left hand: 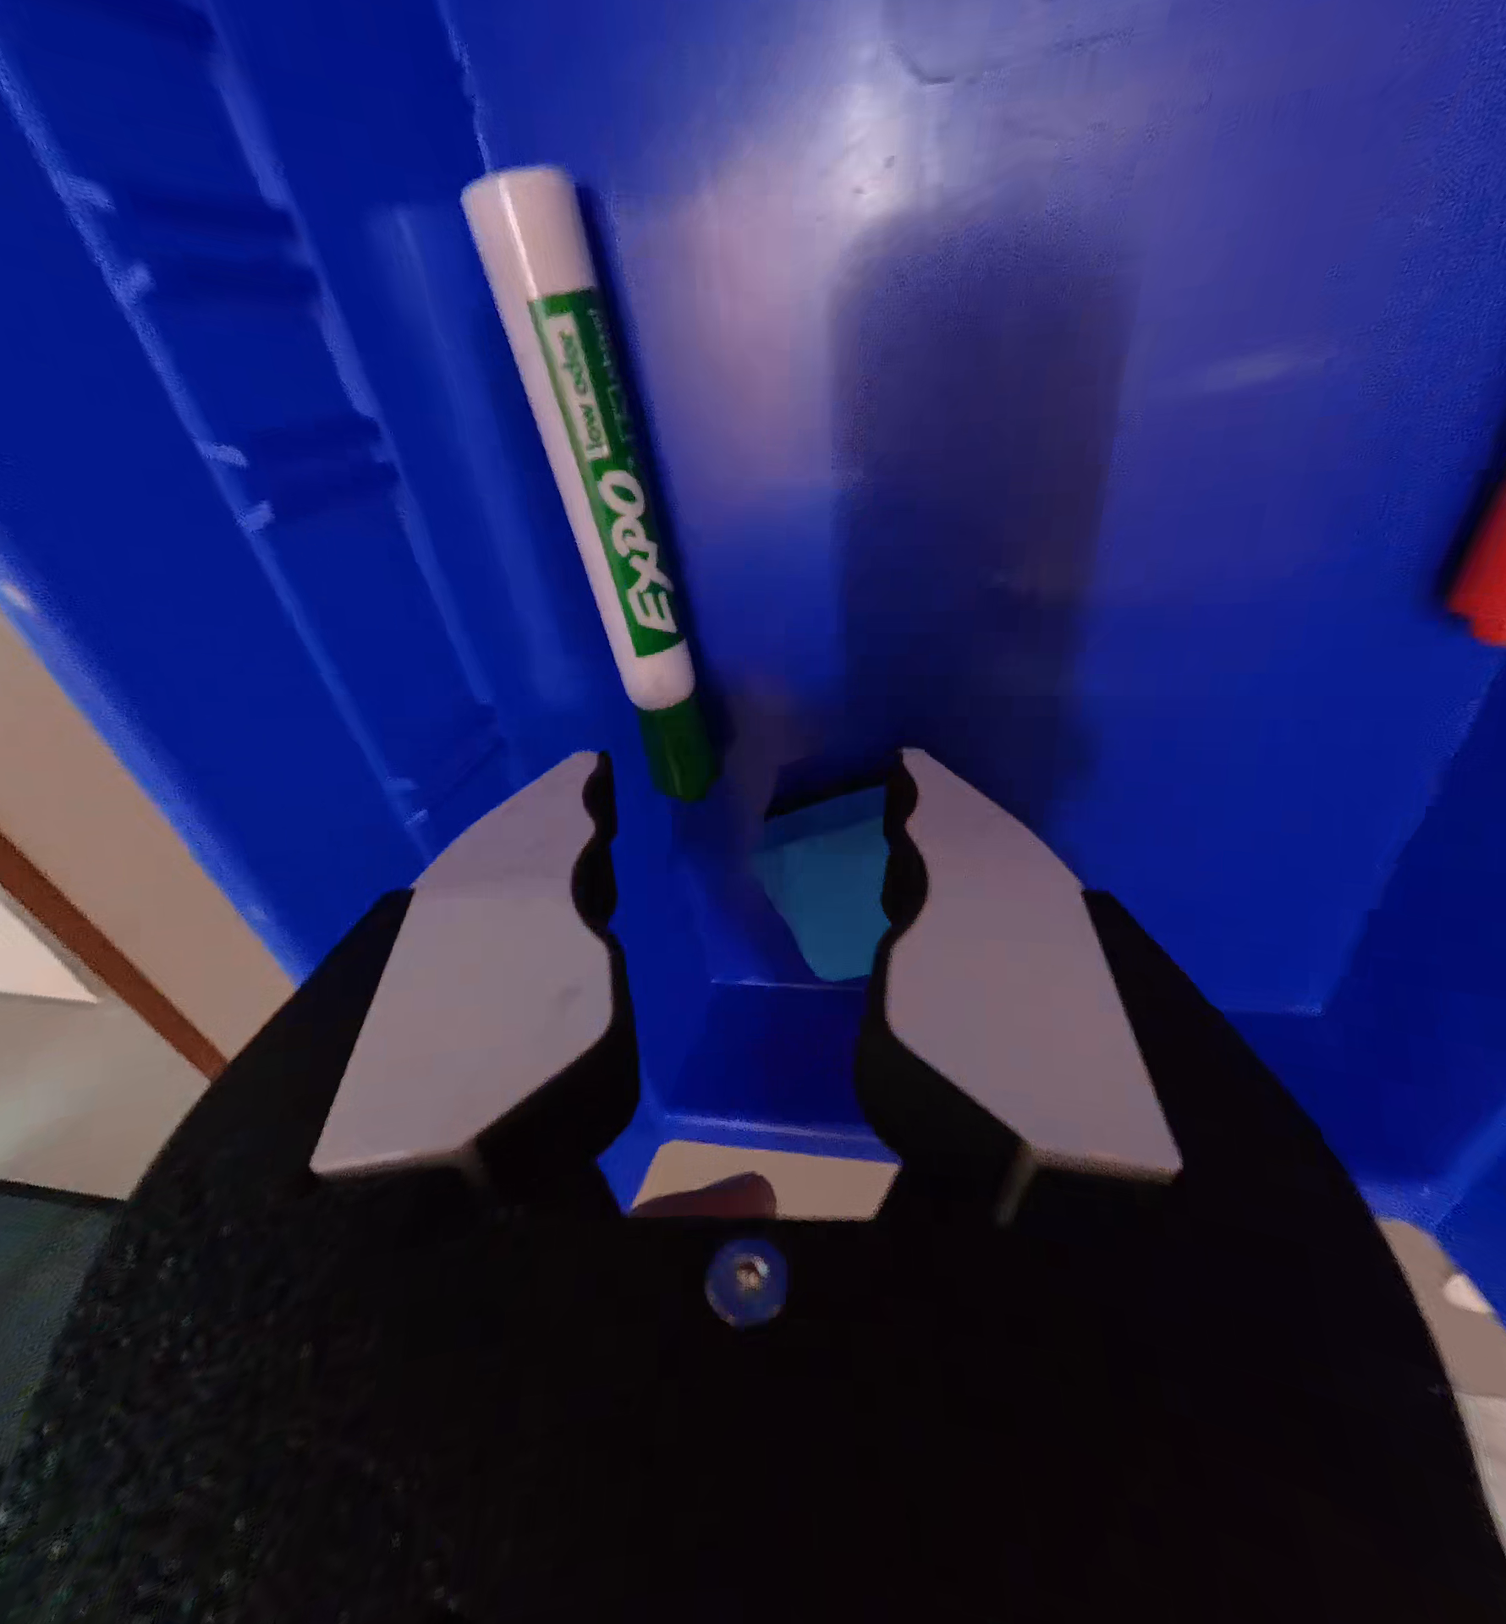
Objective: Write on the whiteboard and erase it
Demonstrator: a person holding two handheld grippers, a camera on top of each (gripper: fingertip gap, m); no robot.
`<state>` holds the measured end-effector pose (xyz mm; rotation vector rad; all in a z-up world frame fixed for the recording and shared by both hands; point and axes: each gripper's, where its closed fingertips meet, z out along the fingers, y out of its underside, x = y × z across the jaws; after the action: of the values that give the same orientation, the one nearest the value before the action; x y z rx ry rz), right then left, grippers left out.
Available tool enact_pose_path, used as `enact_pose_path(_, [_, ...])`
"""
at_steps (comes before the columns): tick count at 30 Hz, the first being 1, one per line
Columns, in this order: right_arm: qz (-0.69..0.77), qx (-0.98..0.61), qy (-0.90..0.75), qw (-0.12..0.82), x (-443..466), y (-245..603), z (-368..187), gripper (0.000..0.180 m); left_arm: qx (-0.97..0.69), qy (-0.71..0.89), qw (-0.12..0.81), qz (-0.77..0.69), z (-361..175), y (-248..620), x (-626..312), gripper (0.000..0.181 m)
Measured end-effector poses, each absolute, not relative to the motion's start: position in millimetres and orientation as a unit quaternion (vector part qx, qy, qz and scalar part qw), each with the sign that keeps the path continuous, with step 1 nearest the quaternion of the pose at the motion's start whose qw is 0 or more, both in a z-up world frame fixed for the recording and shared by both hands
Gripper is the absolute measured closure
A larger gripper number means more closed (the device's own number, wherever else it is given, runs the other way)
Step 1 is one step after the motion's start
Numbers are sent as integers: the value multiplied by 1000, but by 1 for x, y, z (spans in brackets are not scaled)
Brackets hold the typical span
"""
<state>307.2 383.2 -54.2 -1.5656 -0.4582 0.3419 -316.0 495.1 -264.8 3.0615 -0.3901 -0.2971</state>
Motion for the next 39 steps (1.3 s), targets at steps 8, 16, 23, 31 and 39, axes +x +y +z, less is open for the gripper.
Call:
enact_pose_path(8, [161, -704, -266, 638, 254, 365, -88, 64, 991, -34, 23, -127, -285, 501, -332, 156])
enact_pose_path(16, [206, -700, -271, 628, 233, 354, -104, 69, 990, -60, 28, -129, -293, 502, -326, 163])
enact_pose_path(23, [341, -663, -282, 603, 162, 340, -111, 85, 991, -118, -48, -43, -266, 503, -294, 164])
enact_pose_path(31, [422, -605, -277, 616, 41, 353, -99, 105, 742, -133, -445, 483, -81, 447, -133, 165])
enact_pose_path(39, [372, -535, -321, 688, -29, 352, -71, 130, 593, -129, -464, 646, -62, 362, -42, 165])
